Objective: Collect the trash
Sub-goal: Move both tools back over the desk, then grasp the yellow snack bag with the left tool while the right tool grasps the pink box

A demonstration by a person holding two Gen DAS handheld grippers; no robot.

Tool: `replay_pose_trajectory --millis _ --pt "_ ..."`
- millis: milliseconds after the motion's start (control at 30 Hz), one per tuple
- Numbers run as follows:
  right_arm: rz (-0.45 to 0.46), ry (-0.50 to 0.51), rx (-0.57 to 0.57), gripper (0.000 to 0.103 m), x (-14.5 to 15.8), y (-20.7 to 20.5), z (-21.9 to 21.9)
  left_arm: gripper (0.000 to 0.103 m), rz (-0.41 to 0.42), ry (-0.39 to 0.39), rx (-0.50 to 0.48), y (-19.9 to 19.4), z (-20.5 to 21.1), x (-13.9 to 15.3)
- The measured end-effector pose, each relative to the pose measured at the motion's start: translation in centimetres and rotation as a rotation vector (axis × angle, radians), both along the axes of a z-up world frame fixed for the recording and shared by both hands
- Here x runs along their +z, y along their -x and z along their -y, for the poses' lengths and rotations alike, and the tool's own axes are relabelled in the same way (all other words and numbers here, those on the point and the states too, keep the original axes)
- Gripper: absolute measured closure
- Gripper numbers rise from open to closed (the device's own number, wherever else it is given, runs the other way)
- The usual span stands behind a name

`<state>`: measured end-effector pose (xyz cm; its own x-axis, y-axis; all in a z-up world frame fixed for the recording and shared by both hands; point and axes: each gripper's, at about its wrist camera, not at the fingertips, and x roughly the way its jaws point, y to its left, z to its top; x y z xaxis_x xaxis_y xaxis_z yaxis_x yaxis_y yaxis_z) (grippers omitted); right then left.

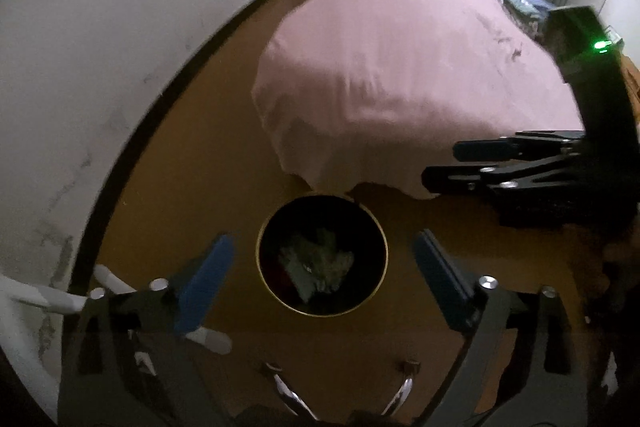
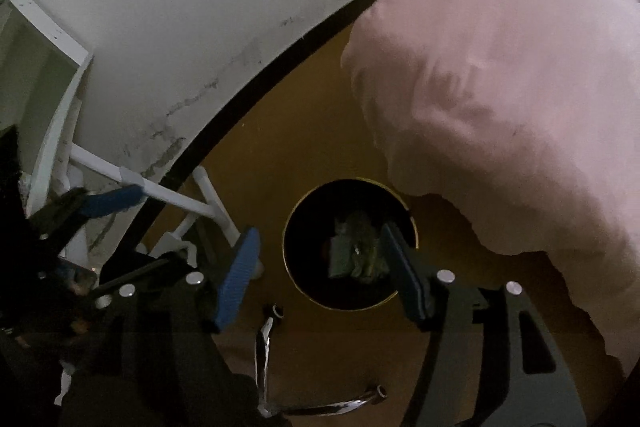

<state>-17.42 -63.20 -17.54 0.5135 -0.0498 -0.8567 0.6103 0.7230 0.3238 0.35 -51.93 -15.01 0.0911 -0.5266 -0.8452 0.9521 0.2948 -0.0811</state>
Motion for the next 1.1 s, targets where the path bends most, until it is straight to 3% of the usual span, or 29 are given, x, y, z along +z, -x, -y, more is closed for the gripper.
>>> replay_pose_trajectory --millis 67,167,267,367,533,733,933,1033,1100 --pt "0.019 0.046 0.013 0.024 2.1 -0.3 -1.0 0.010 0.032 0.033 0.001 0.4 -1.5 2.5" --pt "0.078 0.140 0.068 0.020 6.4 -2.3 -3.7 0.007 0.085 0.094 0.043 0.4 -5.6 7.0" --pt "0.159 0.181 0.172 0.018 10.0 -6.0 -8.2 0.007 0.144 0.132 0.158 -1.2 -11.8 10.5" --pt "0.218 0.208 0.329 0.016 12.4 -11.5 -14.4 0.007 0.205 0.117 0.324 -4.2 -19.5 12.5" --pt "0.269 0.200 0.622 0.016 14.4 -21.1 -27.4 0.007 0.231 0.056 0.708 -10.4 -35.0 13.5" --pt "0.255 0.209 0.860 0.016 14.9 -29.9 -41.4 0.007 0.231 0.012 1.037 -14.4 -51.2 13.4" --pt "0.203 0.234 0.929 0.016 14.2 -36.4 -50.1 0.007 0.203 0.037 1.125 -16.9 -58.6 13.0" --pt "0.164 0.304 0.939 0.016 13.5 -38.3 -51.8 0.007 0.189 0.062 1.144 -19.0 -59.7 12.6" --pt "0.139 0.311 0.940 0.023 12.8 -39.5 -52.2 0.007 0.157 0.087 1.137 -20.9 -59.5 12.0"
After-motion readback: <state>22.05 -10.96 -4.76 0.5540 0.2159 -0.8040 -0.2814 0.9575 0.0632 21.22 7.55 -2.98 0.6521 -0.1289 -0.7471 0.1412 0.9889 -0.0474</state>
